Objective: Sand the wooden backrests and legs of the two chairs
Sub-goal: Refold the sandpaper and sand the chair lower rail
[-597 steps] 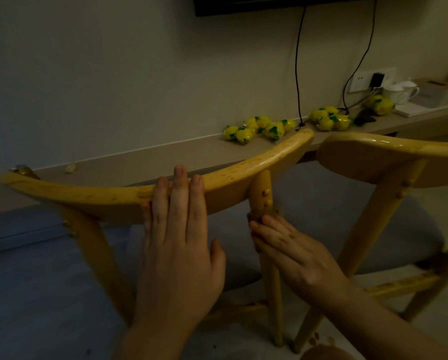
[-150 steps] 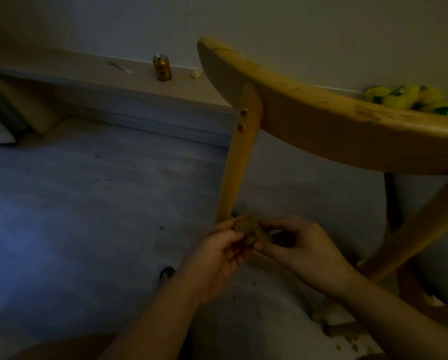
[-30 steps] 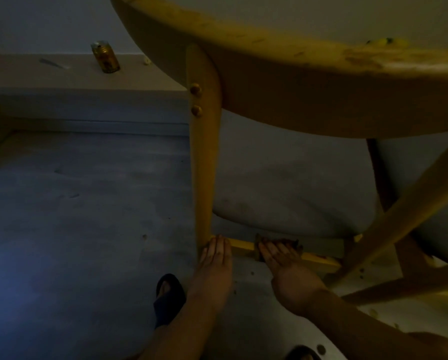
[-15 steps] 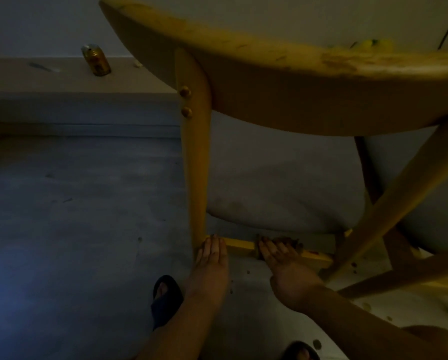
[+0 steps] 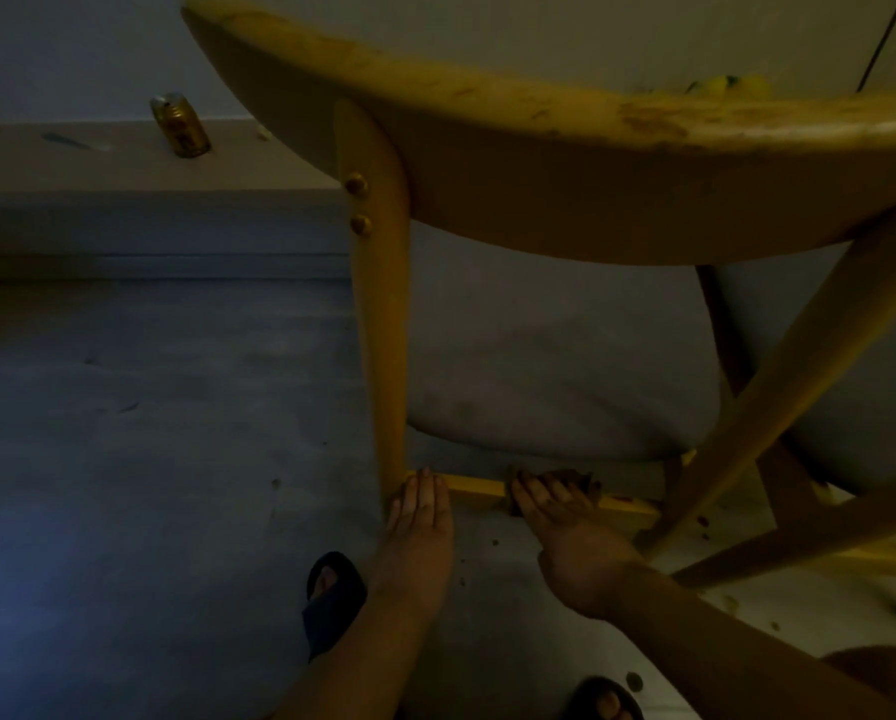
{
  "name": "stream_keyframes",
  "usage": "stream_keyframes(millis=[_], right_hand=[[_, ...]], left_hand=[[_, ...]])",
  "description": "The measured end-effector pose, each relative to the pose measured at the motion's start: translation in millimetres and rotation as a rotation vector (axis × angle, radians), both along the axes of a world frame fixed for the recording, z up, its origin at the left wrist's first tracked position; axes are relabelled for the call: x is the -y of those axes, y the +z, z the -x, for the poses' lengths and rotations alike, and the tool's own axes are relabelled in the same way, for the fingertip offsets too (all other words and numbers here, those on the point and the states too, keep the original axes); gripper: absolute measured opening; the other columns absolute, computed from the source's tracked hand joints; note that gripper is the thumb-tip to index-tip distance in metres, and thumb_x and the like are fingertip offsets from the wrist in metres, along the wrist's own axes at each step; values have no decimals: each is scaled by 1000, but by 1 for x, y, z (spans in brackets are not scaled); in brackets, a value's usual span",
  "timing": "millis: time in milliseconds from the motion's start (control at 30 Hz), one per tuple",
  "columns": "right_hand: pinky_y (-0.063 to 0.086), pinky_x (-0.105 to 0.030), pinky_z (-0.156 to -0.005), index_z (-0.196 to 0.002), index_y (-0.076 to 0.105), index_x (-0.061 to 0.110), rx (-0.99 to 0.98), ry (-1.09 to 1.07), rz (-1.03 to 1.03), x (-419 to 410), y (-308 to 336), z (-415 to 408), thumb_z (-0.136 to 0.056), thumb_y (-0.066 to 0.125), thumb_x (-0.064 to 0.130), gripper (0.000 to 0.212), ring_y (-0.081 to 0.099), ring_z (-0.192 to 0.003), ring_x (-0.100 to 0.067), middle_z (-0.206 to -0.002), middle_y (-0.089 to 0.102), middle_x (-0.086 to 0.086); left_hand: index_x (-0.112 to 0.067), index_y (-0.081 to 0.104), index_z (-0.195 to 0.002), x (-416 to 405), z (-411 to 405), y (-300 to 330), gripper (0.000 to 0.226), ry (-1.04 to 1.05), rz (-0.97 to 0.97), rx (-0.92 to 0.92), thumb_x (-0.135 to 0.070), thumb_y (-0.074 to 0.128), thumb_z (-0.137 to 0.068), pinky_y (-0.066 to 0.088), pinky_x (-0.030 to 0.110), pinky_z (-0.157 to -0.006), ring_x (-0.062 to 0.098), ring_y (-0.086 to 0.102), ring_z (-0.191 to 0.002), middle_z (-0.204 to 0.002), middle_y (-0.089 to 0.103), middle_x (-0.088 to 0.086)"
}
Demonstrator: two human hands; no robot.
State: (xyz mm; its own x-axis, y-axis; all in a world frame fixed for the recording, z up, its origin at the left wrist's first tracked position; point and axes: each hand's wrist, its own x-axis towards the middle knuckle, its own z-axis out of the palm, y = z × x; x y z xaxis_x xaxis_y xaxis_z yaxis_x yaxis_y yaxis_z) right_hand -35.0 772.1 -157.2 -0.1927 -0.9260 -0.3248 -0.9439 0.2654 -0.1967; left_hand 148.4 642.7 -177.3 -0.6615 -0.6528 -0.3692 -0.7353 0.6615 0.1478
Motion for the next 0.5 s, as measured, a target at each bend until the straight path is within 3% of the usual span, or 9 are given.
stream_keyframes(millis=[167, 400, 500], right_hand=[[-7, -42, -125, -162, -10, 17, 5, 47, 9, 38, -3, -32, -97, 41, 28, 83, 3, -156, -28, -171, -7, -5], [-22, -29, -115, -161, -12, 21, 40, 38, 46, 13, -8, -9, -95, 40, 25, 84, -4, -157, -25, -171, -10, -1], [-17, -33, -120, -161, -10, 21, -2, -16, 33, 10, -9, -11, -93, 41, 29, 86, -2, -157, -27, -171, -7, -2]], left_hand=[[-6, -28, -154, -2, 0, -3, 68, 11, -23, -3, -17, 25, -112, -15, 40, -125, 32, -24, -153, -163, -33, 13], [-5, -26, -155, -1, -2, 0, 70, 11, -19, -20, -10, 27, -110, -14, 39, -124, 30, -23, -154, -165, -31, 12], [-5, -28, -154, 0, -2, 1, 75, 0, -23, -30, -1, 31, -107, -12, 40, -126, 31, -25, -153, -164, -33, 12]])
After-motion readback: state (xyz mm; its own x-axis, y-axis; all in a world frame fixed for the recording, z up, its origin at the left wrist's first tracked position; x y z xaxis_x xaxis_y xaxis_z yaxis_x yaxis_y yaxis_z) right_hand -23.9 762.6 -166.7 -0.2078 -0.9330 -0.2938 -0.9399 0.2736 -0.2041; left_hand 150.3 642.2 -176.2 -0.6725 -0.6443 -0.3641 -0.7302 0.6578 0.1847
